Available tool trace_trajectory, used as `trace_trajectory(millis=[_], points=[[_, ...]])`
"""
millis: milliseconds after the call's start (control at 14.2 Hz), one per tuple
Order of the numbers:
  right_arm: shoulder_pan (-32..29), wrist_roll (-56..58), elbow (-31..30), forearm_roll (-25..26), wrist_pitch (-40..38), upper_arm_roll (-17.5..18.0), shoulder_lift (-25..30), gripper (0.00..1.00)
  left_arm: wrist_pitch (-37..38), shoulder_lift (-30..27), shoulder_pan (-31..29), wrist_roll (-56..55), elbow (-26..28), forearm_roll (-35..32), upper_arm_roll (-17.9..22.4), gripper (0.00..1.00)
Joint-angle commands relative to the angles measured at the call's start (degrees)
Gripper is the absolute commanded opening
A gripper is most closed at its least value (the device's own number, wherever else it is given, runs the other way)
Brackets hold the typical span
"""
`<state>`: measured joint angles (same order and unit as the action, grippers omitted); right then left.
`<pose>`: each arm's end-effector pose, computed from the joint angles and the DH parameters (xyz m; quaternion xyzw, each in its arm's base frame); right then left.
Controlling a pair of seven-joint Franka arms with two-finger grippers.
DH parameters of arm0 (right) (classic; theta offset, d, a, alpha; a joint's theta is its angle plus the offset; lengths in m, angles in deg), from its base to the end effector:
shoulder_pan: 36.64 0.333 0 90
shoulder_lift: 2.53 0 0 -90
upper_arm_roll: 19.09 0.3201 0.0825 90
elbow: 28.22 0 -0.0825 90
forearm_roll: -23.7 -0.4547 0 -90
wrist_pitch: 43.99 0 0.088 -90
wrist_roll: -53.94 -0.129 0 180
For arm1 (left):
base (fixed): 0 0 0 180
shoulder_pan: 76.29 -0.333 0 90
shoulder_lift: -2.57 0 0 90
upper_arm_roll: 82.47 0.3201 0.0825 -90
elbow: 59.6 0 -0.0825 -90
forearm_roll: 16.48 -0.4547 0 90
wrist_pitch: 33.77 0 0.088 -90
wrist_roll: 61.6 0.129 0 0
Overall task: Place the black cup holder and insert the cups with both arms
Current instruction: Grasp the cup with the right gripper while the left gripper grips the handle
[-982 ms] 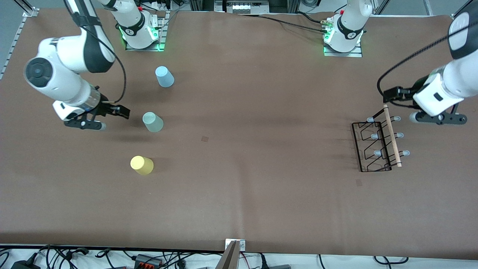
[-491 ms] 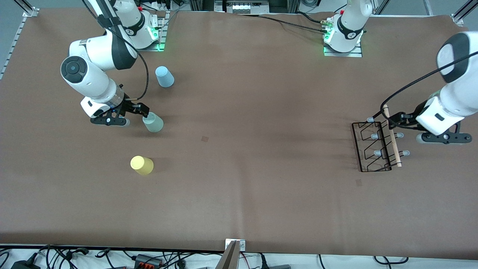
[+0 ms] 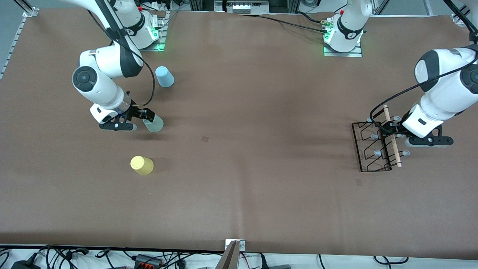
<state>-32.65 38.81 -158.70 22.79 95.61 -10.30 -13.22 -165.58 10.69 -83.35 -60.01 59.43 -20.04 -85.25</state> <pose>0.5598 0.1296 0.1997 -0.9993 0.0277 0.0170 0.0156 0.6354 0.0500 0.3081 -0.9989 -0.0041 -0.0397 0.0226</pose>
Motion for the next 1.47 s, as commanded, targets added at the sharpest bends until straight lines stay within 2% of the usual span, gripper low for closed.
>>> trace_trajectory(millis=[0,421,491,702,912,982,1123,1404], points=[[0.67,-1.75,-1.53,0.55,4.27,0.00,-0.91,1.00,-2.04,0.66,-1.46,0.95,0.86,-0.93,-0.12,0.64],[0.84,-2.19,-6.45,0.55,10.25,0.00,-1.53,1.00,-5.12,3.04,-1.82,0.60,0.86,-0.93,-0.12,0.60],[0.84,-2.36,-7.24,0.55,10.95,0.00,-1.44,1.00,-5.12,3.04,-1.82,0.43,0.86,-0.93,-0.12,0.56],[1.19,-2.45,-8.13,0.55,12.71,0.00,-1.61,1.00,-4.77,3.13,-1.82,0.51,0.77,-0.93,-0.12,0.26],[1.72,-2.45,-8.04,0.55,12.89,0.00,-1.79,1.00,-4.77,3.39,-1.82,0.25,0.77,-0.93,-0.12,0.23],[1.81,-2.45,-8.04,0.55,12.98,0.00,-1.96,1.00,-4.68,3.56,-1.82,0.16,0.77,-0.93,-0.12,0.14],[1.81,-2.37,-8.04,0.55,13.24,0.00,-2.05,1.00,-4.59,3.57,-1.82,0.16,0.77,-0.93,-0.12,0.04],[1.55,-2.19,-8.04,0.55,13.24,0.00,-2.05,1.00,-3.72,2.95,-1.82,0.33,0.33,-0.93,-0.30,0.01]])
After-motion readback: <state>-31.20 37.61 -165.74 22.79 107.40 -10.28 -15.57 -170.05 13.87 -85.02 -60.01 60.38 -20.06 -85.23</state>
